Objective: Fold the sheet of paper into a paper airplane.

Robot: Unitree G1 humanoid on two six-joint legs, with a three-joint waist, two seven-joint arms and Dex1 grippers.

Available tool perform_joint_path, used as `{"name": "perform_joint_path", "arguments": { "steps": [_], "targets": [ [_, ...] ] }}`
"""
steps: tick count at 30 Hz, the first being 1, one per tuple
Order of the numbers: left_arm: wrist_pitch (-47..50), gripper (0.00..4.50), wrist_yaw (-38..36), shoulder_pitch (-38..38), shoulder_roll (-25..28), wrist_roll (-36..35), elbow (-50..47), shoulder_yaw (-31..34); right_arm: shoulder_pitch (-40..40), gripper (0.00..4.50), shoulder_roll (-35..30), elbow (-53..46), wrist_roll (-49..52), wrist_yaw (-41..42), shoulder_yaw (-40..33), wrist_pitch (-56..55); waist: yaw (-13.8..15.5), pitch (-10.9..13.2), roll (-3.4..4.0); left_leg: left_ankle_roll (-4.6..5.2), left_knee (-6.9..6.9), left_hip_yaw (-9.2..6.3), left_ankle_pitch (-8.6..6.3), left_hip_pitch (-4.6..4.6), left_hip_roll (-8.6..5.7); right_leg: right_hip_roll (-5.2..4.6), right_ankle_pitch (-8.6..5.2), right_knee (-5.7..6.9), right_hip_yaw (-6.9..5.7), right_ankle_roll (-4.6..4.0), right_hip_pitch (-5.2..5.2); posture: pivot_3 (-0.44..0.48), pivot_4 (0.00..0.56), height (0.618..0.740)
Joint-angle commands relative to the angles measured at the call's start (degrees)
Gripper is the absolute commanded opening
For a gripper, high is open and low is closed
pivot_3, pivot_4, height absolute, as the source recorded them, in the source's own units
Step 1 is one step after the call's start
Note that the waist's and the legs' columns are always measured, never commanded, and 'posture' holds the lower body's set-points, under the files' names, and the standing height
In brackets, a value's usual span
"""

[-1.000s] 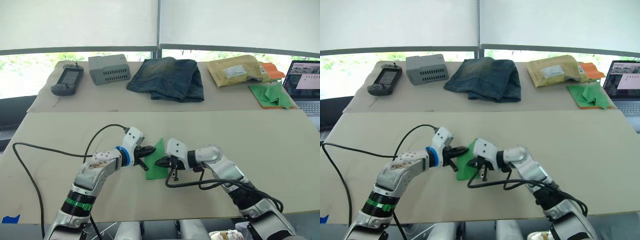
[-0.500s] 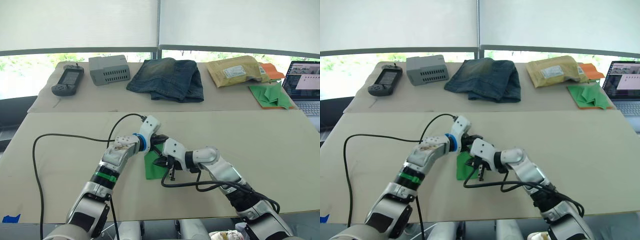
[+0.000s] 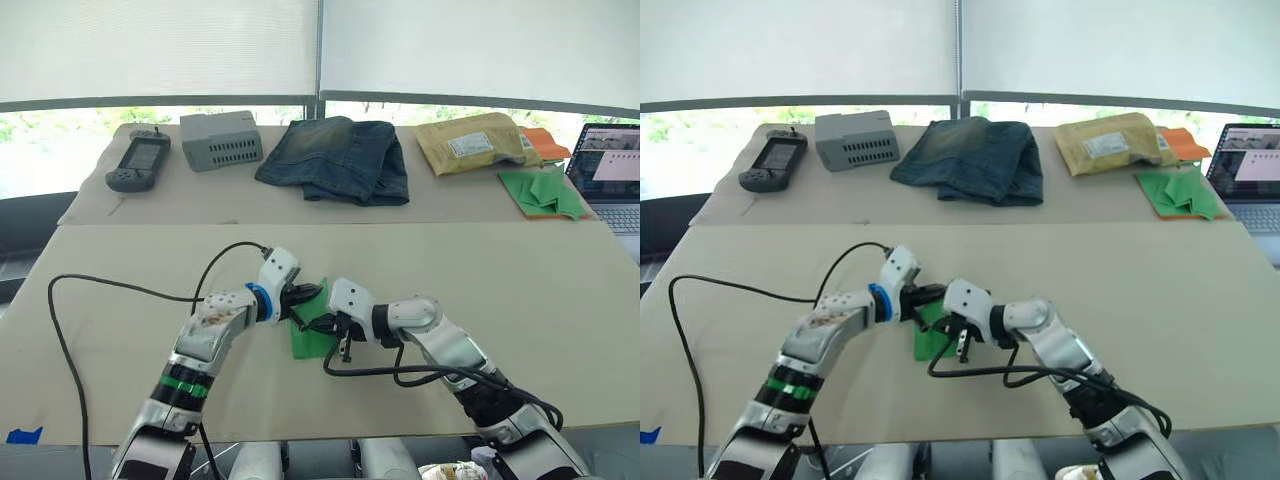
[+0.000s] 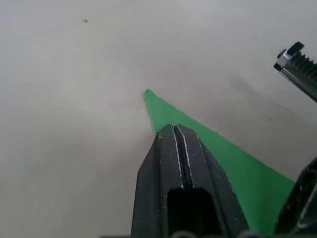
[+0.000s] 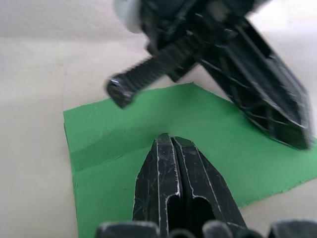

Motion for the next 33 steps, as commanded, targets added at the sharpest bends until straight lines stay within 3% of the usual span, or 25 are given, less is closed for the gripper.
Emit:
{"name": "perform_joint_path", "arguments": {
  "steps": [1,11,17,23,33],
  "targets": [
    [3.3,0.02,0.5,3.0,1.1,-0.7,-3.3,-0.1,0.5,0.0,-1.0,2.8,-0.9,0.7,1.4,1.3,-0.1,0.0,0.03,0.0,-0.01,0.02,0.0,0.02,0.02,0.01,-0.01,0.0,0.0,0.0,0.0,0.0,0.15,0.728],
    [11.3,0.02,5.4,10.6,4.0,-2.3,-14.0,3.0,-0.7,0.0,0.2,5.5,-1.2,2.1,2.8,-0.8,-0.4,-0.1,0.05,0.0,-0.09,0.04,0.0,0.1,0.1,0.05,-0.04,0.01,0.0,-0.05,-0.01,0.0,0.15,0.728],
    [14.6,0.02,7.0,16.9,6.9,-5.3,-21.3,8.8,-0.4,0.0,-0.3,5.6,-1.1,2.6,2.7,-1.5,-0.4,-0.1,0.06,-0.01,-0.23,0.08,-0.01,0.23,0.15,0.07,-0.09,0.03,0.0,-0.15,-0.02,0.0,0.15,0.728],
    [15.0,0.02,7.9,17.9,6.1,-8.4,-23.2,11.8,-0.8,0.0,-0.4,4.7,-0.3,2.8,1.4,-1.9,-0.3,-0.1,0.06,-0.01,-0.23,0.09,-0.01,0.24,0.15,0.05,-0.11,0.04,0.0,-0.17,-0.02,0.0,0.15,0.728],
    [12.6,0.02,2.7,14.2,9.4,-13.6,-21.0,14.2,-4.3,0.0,-4.7,-11.5,9.7,5.1,-8.6,8.0,-0.1,0.2,0.04,-0.01,-0.12,0.0,-0.01,-0.41,0.08,0.02,-0.02,-0.01,-0.04,-0.27,-0.46,0.0,0.15,0.728]
  ]
}}
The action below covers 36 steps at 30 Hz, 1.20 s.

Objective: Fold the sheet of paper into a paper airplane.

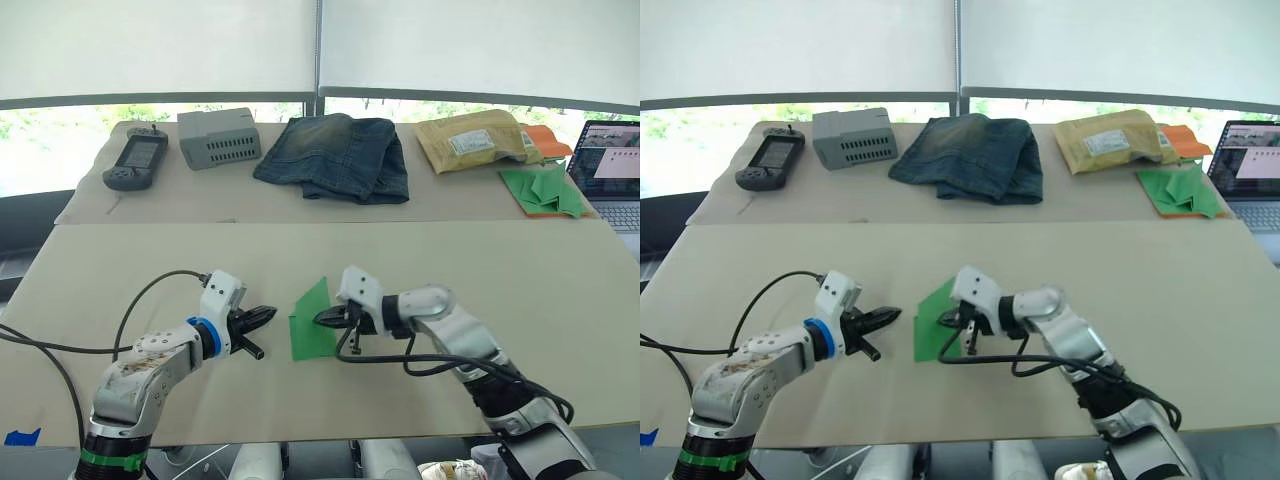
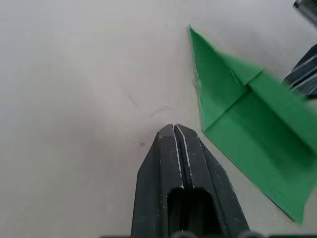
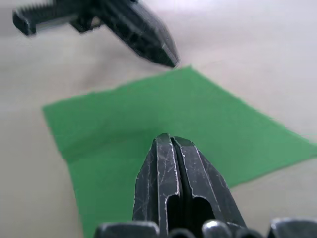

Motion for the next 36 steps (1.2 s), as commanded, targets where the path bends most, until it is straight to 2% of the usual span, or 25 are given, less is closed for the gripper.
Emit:
{"name": "perform_joint_path", "arguments": {
  "steps": [1,4,7,10,13,15,16,18,19,23,25,28,31,36],
  "targets": [
    [-1.8,0.02,-2.1,-1.7,1.3,-1.1,0.7,0.1,-1.6,0.0,-1.9,-6.4,3.3,0.3,-3.7,3.3,0.0,0.1,-0.04,0.0,0.0,-0.02,0.0,-0.02,0.0,0.01,0.0,-0.03,-0.01,0.0,0.0,0.0,0.15,0.728],
    [-3.2,0.02,-6.3,-3.1,3.8,-2.0,2.0,-1.0,-0.3,0.0,-5.3,-11.3,4.9,-0.3,-5.1,7.9,0.0,0.1,-0.05,-0.01,-0.03,-0.02,-0.01,-0.08,0.0,0.0,-0.01,-0.06,-0.03,-0.01,-0.04,0.0,0.15,0.728],
    [-4.9,0.02,-10.8,-4.5,6.3,-2.9,3.5,-1.1,1.4,0.0,-5.8,-15.8,8.2,-3.2,-8.1,14.2,0.2,0.2,-0.07,-0.01,-0.03,-0.03,-0.01,-0.21,0.0,0.01,0.02,-0.05,-0.05,-0.09,-0.19,0.0,0.15,0.728],
    [-5.9,0.0,-14.7,-7.0,9.0,-3.5,5.9,-1.1,4.3,0.93,-7.5,-20.0,10.0,-4.8,-9.8,17.9,0.2,0.2,-0.08,-0.01,-0.02,0.01,-0.01,-0.34,0.0,-0.01,0.03,-0.02,-0.04,-0.1,-0.34,0.0,0.15,0.728],
    [2.9,0.81,-13.2,-12.7,7.6,-10.1,9.5,2.4,7.5,1.92,-10.2,-21.9,8.4,-6.9,-9.7,17.4,0.5,0.3,-0.17,0.0,0.02,0.0,-0.01,-0.38,-0.02,0.0,-0.04,0.01,-0.06,0.02,-0.36,0.0,0.15,0.728],
    [5.6,1.46,-14.8,-14.3,8.6,-11.8,9.4,1.4,8.3,2.62,-12.1,-22.2,6.9,-7.9,-8.8,16.0,0.5,0.3,-0.18,0.0,0.08,0.02,0.0,-0.43,0.0,0.0,-0.07,0.01,-0.09,0.13,-0.4,0.0,0.15,0.728],
    [7.1,1.8,-12.9,-15.7,8.1,-11.3,9.8,0.8,8.9,2.95,-13.7,-22.7,6.6,-7.3,-8.3,14.9,0.3,0.3,-0.17,0.0,0.1,0.04,0.0,-0.46,-0.02,-0.02,-0.06,0.01,-0.08,0.16,-0.42,0.0,0.15,0.728],
    [11.1,2.47,-9.2,-18.5,6.9,-10.9,11.1,0.1,9.9,2.99,-16.1,-23.5,6.2,-6.2,-7.7,13.1,0.1,0.3,-0.19,0.0,0.1,0.08,0.0,-0.46,-0.07,-0.04,-0.05,-0.01,-0.03,0.21,-0.42,0.0,0.15,0.728],
    [13.3,2.47,-8.3,-19.8,6.4,-11.5,11.6,0.1,10.2,2.99,-16.9,-23.7,6.0,-5.9,-7.7,12.1,0.2,0.3,-0.2,0.0,0.1,0.08,0.0,-0.46,-0.07,-0.03,-0.05,-0.01,-0.02,0.21,-0.42,0.0,0.15,0.728],
    [31.8,2.47,-8.1,-26.0,2.3,-22.4,15.6,5.6,10.8,2.99,-18.6,-23.7,6.6,-5.5,-8.9,9.5,0.0,0.4,-0.25,0.0,0.13,0.02,0.0,-0.53,-0.15,0.07,-0.05,0.04,-0.03,0.22,-0.47,0.0,0.15,0.728],
    [37.6,2.47,-4.8,-30.3,-1.0,-22.8,18.9,8.3,11.1,2.99,-19.4,-23.3,5.8,-5.8,-9.3,8.0,0.1,0.4,-0.32,0.0,0.15,-0.02,0.0,-0.54,-0.17,0.07,-0.05,0.07,-0.04,0.22,-0.48,0.0,0.15,0.728],
    [40.6,2.47,-0.4,-34.2,-4.1,-21.0,20.8,9.2,11.5,2.99,-19.9,-22.9,5.2,-6.7,-9.8,7.0,0.1,0.4,-0.33,0.0,0.22,-0.02,0.01,-0.56,-0.23,0.06,-0.04,0.13,-0.05,0.22,-0.48,0.0,0.15,0.728],
    [41.5,2.47,4.2,-36.1,-3.4,-17.9,24.6,5.9,12.0,2.99,-20.0,-23.0,5.0,-7.5,-10.2,6.6,0.0,0.4,-0.33,-0.01,0.21,-0.04,0.01,-0.54,-0.3,0.0,0.04,0.15,0.01,0.11,-0.48,0.0,0.15,0.728],
    [41.5,2.47,3.7,-38.4,2.8,-23.8,30.4,-2.4,12.4,2.99,-19.9,-23.2,4.8,-8.8,-10.7,6.3,0.0,0.4,-0.34,-0.02,0.18,-0.07,0.01,-0.54,-0.32,-0.01,0.19,0.23,0.06,-0.13,-0.56,0.0,0.15,0.728]
  ]
}}
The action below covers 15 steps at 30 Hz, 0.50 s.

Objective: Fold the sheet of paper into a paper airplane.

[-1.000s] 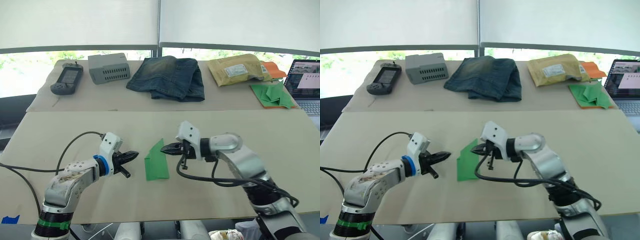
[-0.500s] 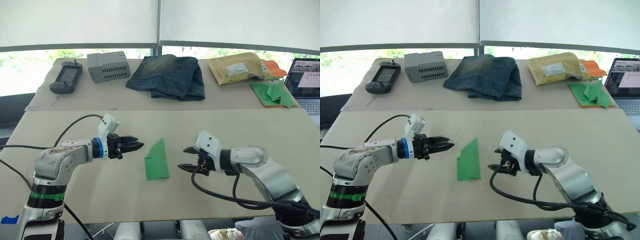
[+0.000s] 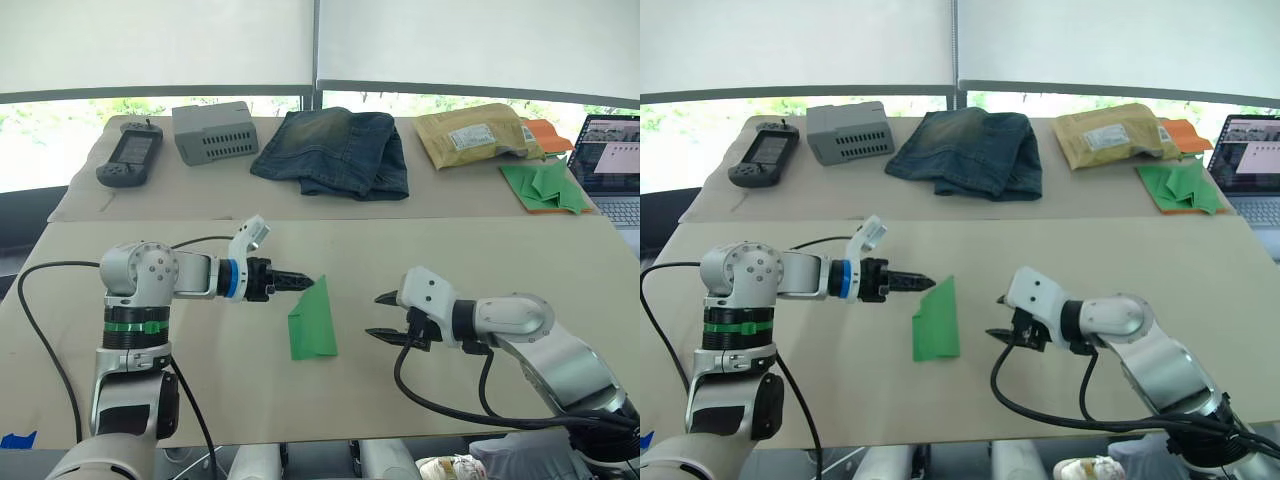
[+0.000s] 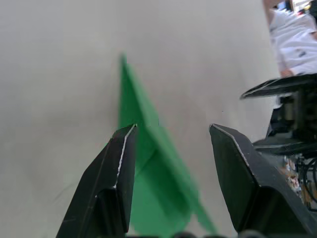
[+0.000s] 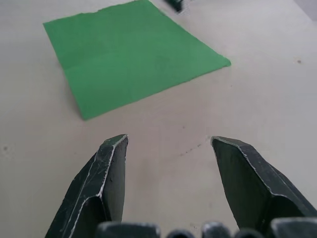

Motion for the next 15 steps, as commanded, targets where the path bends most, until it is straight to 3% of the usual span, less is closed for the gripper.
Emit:
{"name": "perform_joint_path", "arguments": {
  "steps": [1,15],
  "targets": [
    [0.2,2.47,-0.3,-3.3,3.4,-4.8,2.3,-4.7,0.0,2.99,-0.5,-1.3,-0.4,-0.9,-2.2,-1.6,0.2,0.0,0.0,0.0,0.0,0.0,0.0,-0.01,0.0,0.0,0.0,0.0,0.0,0.0,-0.01,0.0,0.15,0.728],
    [0.2,2.47,3.9,-10.3,-0.3,-14.2,16.6,-8.4,-1.2,2.99,0.5,0.6,-1.9,-2.2,-0.7,-2.0,1.4,0.0,-0.01,-0.01,0.06,-0.02,0.01,-0.13,-0.26,-0.22,0.01,0.0,-0.01,0.07,-0.04,0.0,0.15,0.728]
  ]
}}
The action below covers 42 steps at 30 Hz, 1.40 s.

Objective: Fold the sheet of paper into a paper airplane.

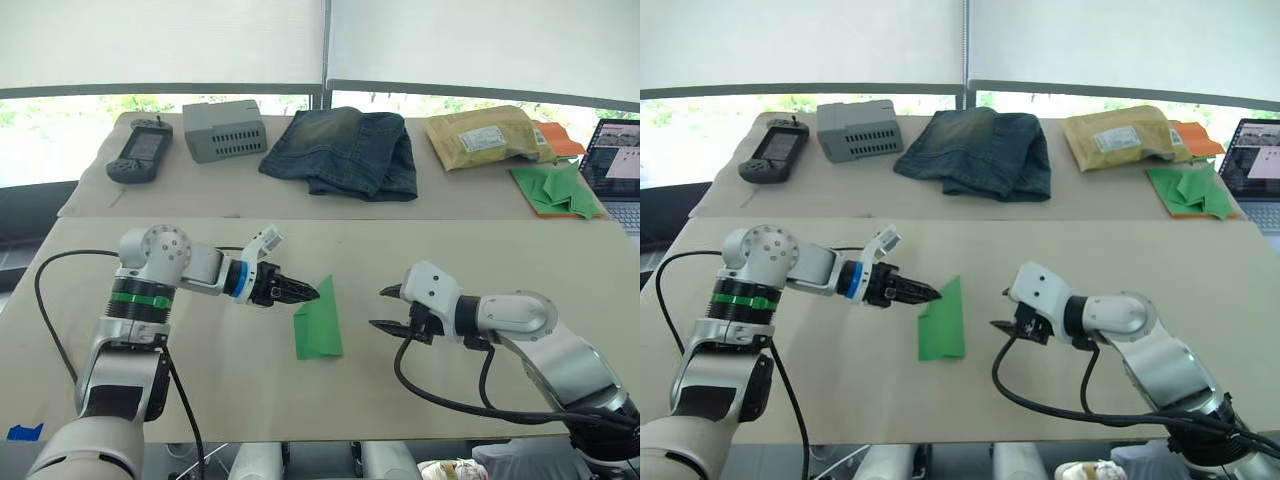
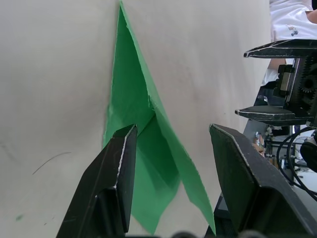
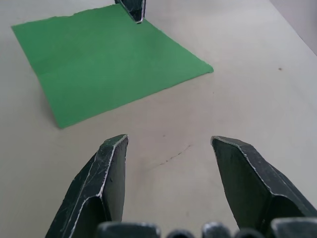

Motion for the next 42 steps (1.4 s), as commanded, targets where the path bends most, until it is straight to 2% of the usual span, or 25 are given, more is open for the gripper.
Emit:
{"name": "perform_joint_path", "arguments": {
  "steps": [1,2,5,10,12,15,18,20,22,25,27,29,37,39,42],
  "targets": [
    [0.2,2.47,1.0,-2.2,-0.7,-1.8,3.1,-0.2,-1.0,2.99,0.5,-0.6,-0.6,-0.5,0.3,-1.3,0.0,0.0,0.0,0.0,0.0,0.0,0.0,0.0,-0.01,0.0,0.0,0.0,0.0,0.0,0.0,0.0,0.15,0.728],
    [0.2,2.47,1.9,-2.3,-1.0,-1.2,4.3,-0.1,-1.0,2.99,0.8,-0.8,-0.6,-0.7,0.5,-1.2,0.0,0.0,0.0,0.0,0.01,0.01,0.0,0.01,-0.02,0.0,0.0,0.0,0.0,0.0,0.01,0.0,0.15,0.728],
    [0.2,1.7,3.3,-2.9,-1.3,-2.9,6.5,0.3,-1.0,2.99,1.5,-1.4,-0.5,-1.2,0.7,-0.6,-0.1,0.0,0.0,0.0,0.0,0.0,0.0,0.01,-0.02,0.0,0.0,0.01,0.0,0.0,0.0,0.0,0.15,0.728],
    [0.2,0.02,8.4,-2.5,-1.6,-8.2,8.6,2.9,-0.6,2.99,1.5,-1.7,-0.6,-1.3,0.8,-0.5,0.1,0.0,0.0,0.0,0.03,-0.05,0.0,-0.01,-0.05,-0.04,0.01,0.03,0.0,0.01,0.0,0.0,0.15,0.728],
    [0.2,0.02,12.5,-2.1,-2.2,-11.3,10.2,6.8,-0.8,2.99,1.6,-1.5,-0.6,-1.4,0.9,-0.7,0.1,0.0,0.0,-0.01,0.05,-0.06,0.01,-0.02,-0.06,-0.06,0.02,0.03,0.0,0.02,-0.01,0.0,0.15,0.728],
    [0.2,0.02,21.5,-0.3,-4.9,-15.7,9.6,15.9,-1.6,2.99,1.7,-0.8,-0.5,-1.3,0.9,-0.8,0.1,0.0,0.0,-0.01,0.05,-0.09,0.01,-0.02,-0.06,-0.07,0.04,0.04,0.0,0.02,-0.01,0.0,0.15,0.728],
    [-1.5,0.02,36.2,3.0,-11.1,-19.8,6.5,27.1,-2.6,2.99,1.7,-0.2,-0.2,-0.8,1.1,-0.9,0.1,0.0,0.0,-0.01,0.06,-0.1,0.01,0.02,-0.06,-0.12,0.08,0.09,0.01,0.01,0.0,0.0,0.15,0.728],
    [-6.6,0.02,50.0,8.1,-16.8,-27.4,1.1,30.9,-3.7,2.99,1.5,0.7,-0.6,-0.6,1.3,-1.1,0.2,0.0,0.0,-0.04,0.06,-0.14,0.02,0.03,0.01,-0.19,0.17,0.1,0.02,0.02,0.0,0.0,0.15,0.728],
    [-13.2,0.02,63.7,13.2,-22.0,-36.6,-5.1,30.8,-4.6,2.99,1.4,1.8,-0.9,-0.6,1.2,-1.3,0.3,0.0,0.0,-0.05,0.05,-0.14,0.02,0.03,0.02,-0.38,0.19,0.12,-0.02,0.03,0.0,0.0,0.15,0.728],
    [-23.5,0.02,78.7,18.3,-25.8,-48.3,-13.1,26.9,-5.3,2.99,1.2,2.8,-1.2,-0.5,1.0,-1.6,0.6,0.0,-0.03,-0.11,0.05,-0.15,0.06,-0.06,-0.2,-0.82,0.25,0.1,-0.05,0.13,-0.07,0.0,0.15,0.728],
    [-28.7,0.02,84.1,20.1,-26.3,-52.7,-16.6,24.3,-5.6,2.99,1.3,3.3,-1.4,-0.5,1.0,-1.8,1.0,0.0,-0.04,-0.16,0.06,-0.14,0.11,-0.06,-0.32,-0.88,0.33,0.07,-0.02,0.25,-0.04,0.0,0.15,0.728],
    [-31.4,0.02,86.4,20.9,-26.1,-54.4,-18.4,22.8,-5.7,2.99,1.4,3.5,-1.7,-0.4,1.0,-1.9,1.1,0.0,-0.03,-0.16,0.06,-0.11,0.21,-0.04,-0.43,-0.87,0.43,0.02,-0.01,0.3,0.03,0.0,0.15,0.728],
    [-28.9,2.54,84.5,20.9,-24.1,-54.6,-18.9,23.1,-6.5,2.99,1.7,3.8,-2.8,-0.9,0.7,-2.6,1.3,0.0,-0.04,0.15,0.05,-0.15,0.62,0.02,-1.0,-0.91,0.58,-0.14,-0.04,0.48,0.31,0.0,0.15,0.728],
    [-26.1,3.28,81.0,20.4,-21.1,-54.6,-18.3,24.1,-7.0,2.99,1.4,3.1,-2.2,-0.3,0.2,-2.2,1.1,0.0,-0.04,0.16,0.05,-0.16,0.62,0.02,-1.0,-0.91,0.58,-0.16,-0.04,0.49,0.31,0.0,0.15,0.728],
    [-20.9,4.28,72.4,19.7,-12.4,-54.6,-16.3,25.2,-6.8,2.99,3.5,0.7,2.9,0.0,-2.3,1.1,0.4,0.0,-0.03,0.14,-0.02,-0.19,0.64,0.04,-1.0,-0.85,0.57,-0.14,-0.09,0.48,0.3,0.0,0.15,0.728]
  ]
}}
